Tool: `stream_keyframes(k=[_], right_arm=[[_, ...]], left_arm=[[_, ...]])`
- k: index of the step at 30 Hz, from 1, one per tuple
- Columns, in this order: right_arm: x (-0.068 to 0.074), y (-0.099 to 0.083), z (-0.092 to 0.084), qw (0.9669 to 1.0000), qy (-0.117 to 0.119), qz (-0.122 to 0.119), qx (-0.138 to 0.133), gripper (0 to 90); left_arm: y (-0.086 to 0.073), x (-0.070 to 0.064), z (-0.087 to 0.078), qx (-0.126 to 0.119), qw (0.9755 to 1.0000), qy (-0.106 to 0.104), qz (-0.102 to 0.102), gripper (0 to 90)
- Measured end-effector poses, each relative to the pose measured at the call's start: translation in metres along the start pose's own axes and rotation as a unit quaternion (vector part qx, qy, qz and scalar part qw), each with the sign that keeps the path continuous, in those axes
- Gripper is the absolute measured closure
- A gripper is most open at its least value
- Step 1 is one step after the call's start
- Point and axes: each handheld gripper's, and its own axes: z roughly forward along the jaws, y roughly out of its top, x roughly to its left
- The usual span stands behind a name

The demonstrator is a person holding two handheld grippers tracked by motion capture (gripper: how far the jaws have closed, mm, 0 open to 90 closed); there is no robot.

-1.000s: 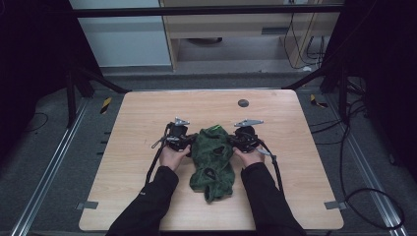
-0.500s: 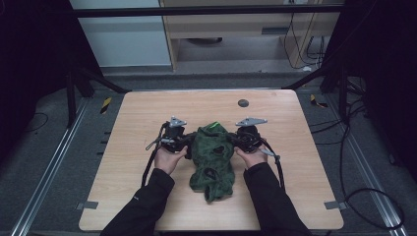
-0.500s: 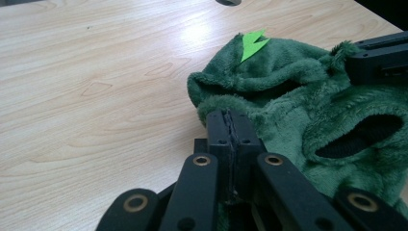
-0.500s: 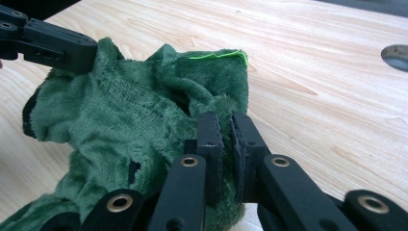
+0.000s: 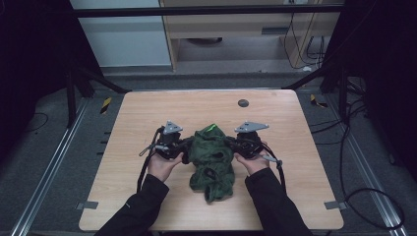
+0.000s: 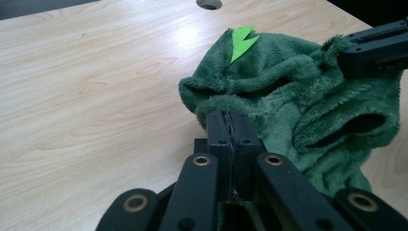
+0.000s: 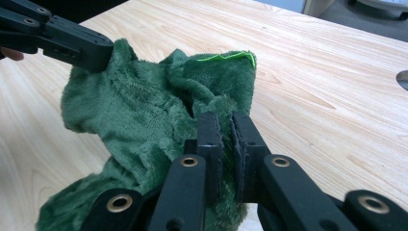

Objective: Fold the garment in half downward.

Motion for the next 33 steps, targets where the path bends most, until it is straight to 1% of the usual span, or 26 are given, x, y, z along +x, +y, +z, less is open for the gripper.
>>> stream_keyframes(k=[2,7,12,15,17,21,24,28,29,33], right_arm=[[0.003,-0.002,-0.003,1.0,0.002,-0.007,-0.001,83.9],[0.006,-0.01,-0.008,0.9999,0.007,-0.012,-0.003,83.8],[0.012,-0.02,-0.013,0.9998,0.016,-0.012,-0.004,83.7],[0.015,-0.023,-0.017,0.9996,0.02,-0.019,-0.007,83.5],[0.017,-0.025,-0.019,0.9995,0.024,-0.019,-0.01,83.3],[0.022,-0.031,-0.024,0.9992,0.031,-0.023,-0.008,82.7],[0.025,-0.036,-0.027,0.9991,0.035,-0.022,-0.005,82.5],[0.027,-0.043,-0.03,0.999,0.038,-0.022,0.001,82.5],[0.028,-0.045,-0.032,0.999,0.041,-0.019,0.002,82.6],[0.029,-0.05,-0.034,0.9989,0.044,-0.015,0.009,82.5]], left_arm=[[-0.003,-0.003,-0.002,0.002,1.0,-0.003,0.006,89.2],[-0.009,-0.009,-0.004,0.008,0.9998,-0.006,0.016,89.2],[-0.013,-0.014,-0.009,0.012,0.9996,-0.012,0.024,89.2],[-0.016,-0.017,-0.013,0.011,0.9995,-0.015,0.026,89.2],[-0.019,-0.019,-0.016,0.011,0.9994,-0.019,0.026,89.2],[-0.026,-0.021,-0.019,0.016,0.9992,-0.023,0.028,89.2],[-0.033,-0.023,-0.02,0.024,0.999,-0.024,0.028,89.2],[-0.038,-0.026,-0.021,0.027,0.9989,-0.027,0.026,89.1],[-0.039,-0.027,-0.022,0.031,0.9987,-0.027,0.029,89.1],[-0.043,-0.03,-0.022,0.035,0.9984,-0.03,0.032,89.1]])
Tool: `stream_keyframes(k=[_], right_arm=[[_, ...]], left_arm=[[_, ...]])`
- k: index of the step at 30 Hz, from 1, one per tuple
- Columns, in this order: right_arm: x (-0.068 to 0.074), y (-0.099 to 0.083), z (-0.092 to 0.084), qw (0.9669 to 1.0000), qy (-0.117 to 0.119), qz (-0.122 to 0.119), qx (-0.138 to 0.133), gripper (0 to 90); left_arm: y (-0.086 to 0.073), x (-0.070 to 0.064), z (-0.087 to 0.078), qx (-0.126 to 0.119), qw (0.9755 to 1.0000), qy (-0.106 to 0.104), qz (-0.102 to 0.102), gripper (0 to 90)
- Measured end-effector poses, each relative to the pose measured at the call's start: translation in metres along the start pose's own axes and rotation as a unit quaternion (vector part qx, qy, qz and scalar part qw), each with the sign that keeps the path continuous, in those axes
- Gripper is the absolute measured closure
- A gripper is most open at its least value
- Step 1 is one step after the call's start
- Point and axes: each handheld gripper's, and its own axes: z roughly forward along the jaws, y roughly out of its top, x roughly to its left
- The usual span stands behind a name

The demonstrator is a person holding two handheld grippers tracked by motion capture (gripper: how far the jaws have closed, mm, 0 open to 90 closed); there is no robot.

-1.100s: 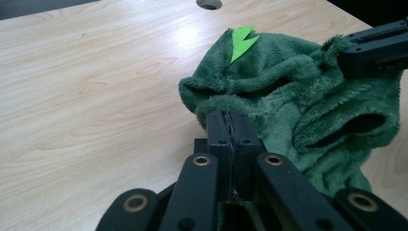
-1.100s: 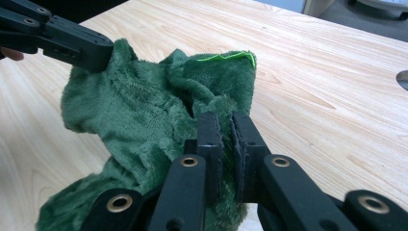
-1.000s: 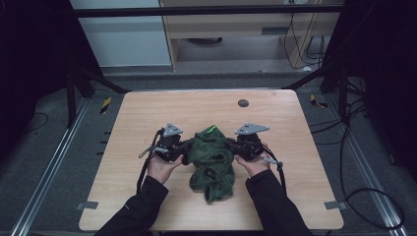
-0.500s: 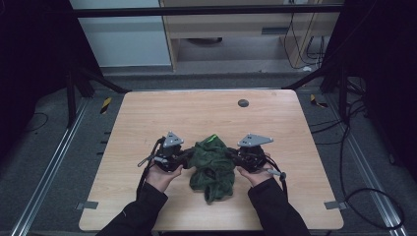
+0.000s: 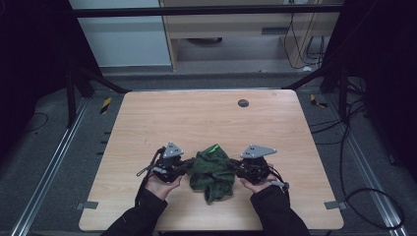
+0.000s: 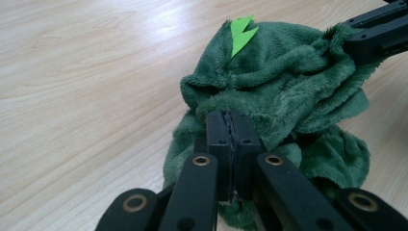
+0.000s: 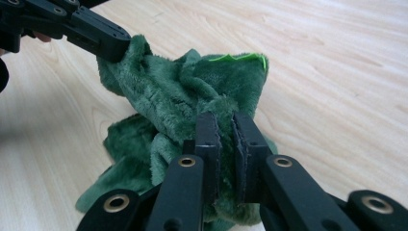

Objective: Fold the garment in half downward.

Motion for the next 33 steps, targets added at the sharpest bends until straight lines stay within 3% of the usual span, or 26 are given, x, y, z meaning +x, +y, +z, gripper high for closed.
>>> stream_keyframes(k=[14,20,33], right_arm=[[0.012,-0.018,0.002,0.9995,0.018,0.01,0.025,81.2],[0.016,-0.024,0.001,0.9992,0.019,0.015,0.032,79.9],[0.021,-0.038,0.003,0.9981,0.024,0.024,0.051,77.5]], left_arm=[[-0.022,-0.009,-0.002,0.029,0.9994,-0.015,-0.006,88.9],[-0.028,-0.014,-0.002,0.038,0.9991,-0.018,0.002,88.9],[-0.039,-0.018,0.004,0.057,0.9981,-0.023,-0.002,88.8]])
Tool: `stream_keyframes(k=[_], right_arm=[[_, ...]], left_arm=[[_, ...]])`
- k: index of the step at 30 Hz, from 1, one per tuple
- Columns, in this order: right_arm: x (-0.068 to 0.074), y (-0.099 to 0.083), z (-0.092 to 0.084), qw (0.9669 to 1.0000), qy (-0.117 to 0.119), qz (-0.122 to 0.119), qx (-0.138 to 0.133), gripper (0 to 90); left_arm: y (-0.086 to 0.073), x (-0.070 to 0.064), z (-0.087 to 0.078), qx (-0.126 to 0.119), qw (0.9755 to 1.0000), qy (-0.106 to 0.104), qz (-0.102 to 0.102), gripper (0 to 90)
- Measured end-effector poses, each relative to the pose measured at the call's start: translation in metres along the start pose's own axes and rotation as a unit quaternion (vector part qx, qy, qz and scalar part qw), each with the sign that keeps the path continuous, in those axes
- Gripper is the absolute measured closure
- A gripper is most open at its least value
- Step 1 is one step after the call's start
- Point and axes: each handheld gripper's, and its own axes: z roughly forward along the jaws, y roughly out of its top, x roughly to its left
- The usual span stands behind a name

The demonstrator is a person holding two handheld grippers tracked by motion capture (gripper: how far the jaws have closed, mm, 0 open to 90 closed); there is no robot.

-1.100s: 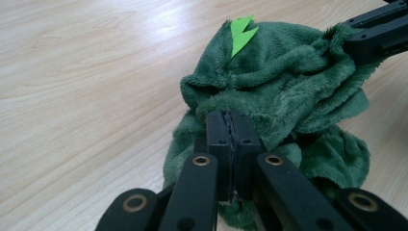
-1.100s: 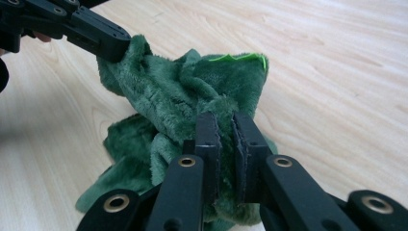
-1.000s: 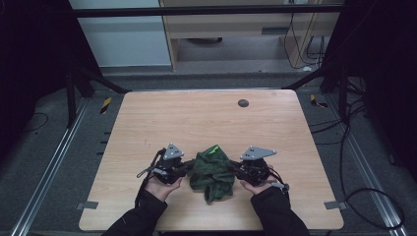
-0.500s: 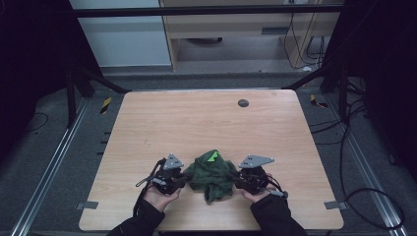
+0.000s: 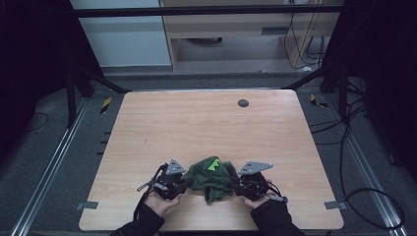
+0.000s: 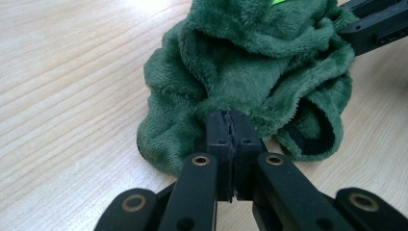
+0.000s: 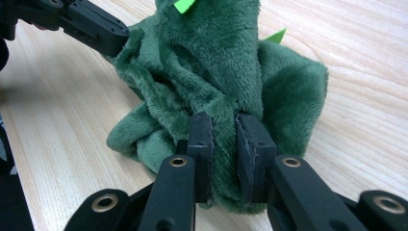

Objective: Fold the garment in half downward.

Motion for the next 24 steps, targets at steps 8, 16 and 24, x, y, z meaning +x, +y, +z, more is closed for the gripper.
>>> stream_keyframes(k=[8,16,24], right_arm=[[0.001,-0.004,0.002,0.9999,-0.005,-0.001,0.009,77.5],[-0.002,-0.005,0.004,0.9999,-0.009,-0.004,0.011,75.9],[-0.002,0.0,-0.005,1.0,-0.003,0.003,-0.005,71.0]], left_arm=[[-0.004,-0.005,0.002,0.011,0.9999,-0.005,0.009,88.8],[-0.005,-0.006,0.003,0.006,0.9999,-0.006,0.007,87.7],[-0.003,0.0,-0.012,-0.017,0.9998,0.002,-0.009,76.2]])
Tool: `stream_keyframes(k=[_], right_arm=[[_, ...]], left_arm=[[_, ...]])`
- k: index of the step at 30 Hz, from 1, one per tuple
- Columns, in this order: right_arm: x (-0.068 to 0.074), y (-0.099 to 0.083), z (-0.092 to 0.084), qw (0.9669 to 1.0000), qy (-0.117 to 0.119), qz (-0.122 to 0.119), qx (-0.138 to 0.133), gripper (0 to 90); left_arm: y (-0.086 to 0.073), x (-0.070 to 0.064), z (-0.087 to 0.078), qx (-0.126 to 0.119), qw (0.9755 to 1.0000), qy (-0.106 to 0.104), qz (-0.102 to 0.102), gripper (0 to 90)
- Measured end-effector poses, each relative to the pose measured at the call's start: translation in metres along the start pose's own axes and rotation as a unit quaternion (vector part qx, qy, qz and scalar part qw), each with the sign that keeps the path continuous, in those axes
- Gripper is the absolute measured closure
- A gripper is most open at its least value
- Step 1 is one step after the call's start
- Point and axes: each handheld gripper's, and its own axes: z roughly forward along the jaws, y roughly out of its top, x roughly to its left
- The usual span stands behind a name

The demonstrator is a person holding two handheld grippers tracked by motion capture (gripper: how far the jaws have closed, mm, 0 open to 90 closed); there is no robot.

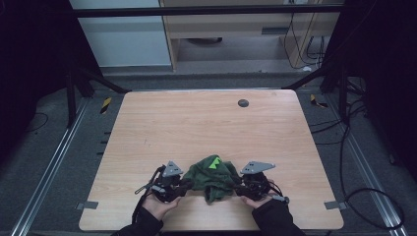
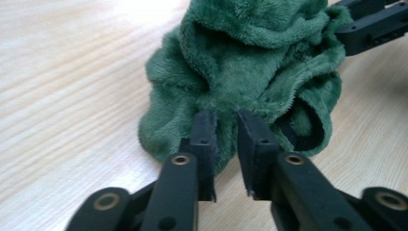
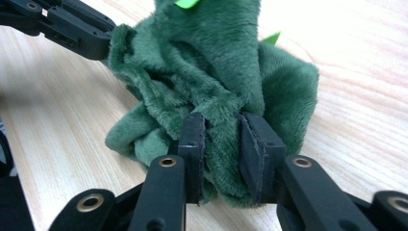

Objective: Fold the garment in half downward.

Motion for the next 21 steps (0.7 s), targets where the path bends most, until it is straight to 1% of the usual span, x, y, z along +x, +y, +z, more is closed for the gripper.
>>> stream_keyframes(k=[2,4,6,8,10,14,16,18,21], right_arm=[[0.0,0.002,-0.003,1.0,0.0,0.001,-0.007,70.2],[0.0,0.004,-0.007,0.9999,0.0,0.001,-0.013,69.9],[-0.002,0.006,-0.011,0.9998,-0.001,0.003,-0.021,69.3],[-0.003,0.008,-0.014,0.9996,-0.004,0.008,-0.026,69.0],[-0.006,0.01,-0.017,0.9995,-0.008,0.006,-0.031,69.0],[-0.012,0.014,-0.019,0.999,-0.019,0.01,-0.04,70.1],[-0.017,0.017,-0.02,0.9985,-0.027,0.016,-0.046,71.2],[-0.021,0.02,-0.021,0.998,-0.032,0.022,-0.051,73.0],[-0.028,0.026,-0.022,0.9971,-0.044,0.027,-0.056,75.7]], left_arm=[[0.001,0.002,-0.004,-0.008,1.0,0.005,-0.002,74.3],[0.003,0.004,-0.01,-0.022,0.9997,0.011,-0.008,72.7],[0.005,0.007,-0.015,-0.028,0.9995,0.016,-0.008,71.3],[0.007,0.011,-0.019,-0.034,0.9991,0.02,-0.011,70.4],[0.009,0.015,-0.022,-0.041,0.9986,0.028,-0.017,69.8],[0.012,0.023,-0.024,-0.05,0.9975,0.044,-0.024,69.1],[0.014,0.026,-0.024,-0.053,0.9969,0.05,-0.029,68.9],[0.018,0.031,-0.023,-0.056,0.9961,0.061,-0.029,69.3],[0.023,0.037,-0.021,-0.061,0.9949,0.073,-0.033,70.8]])
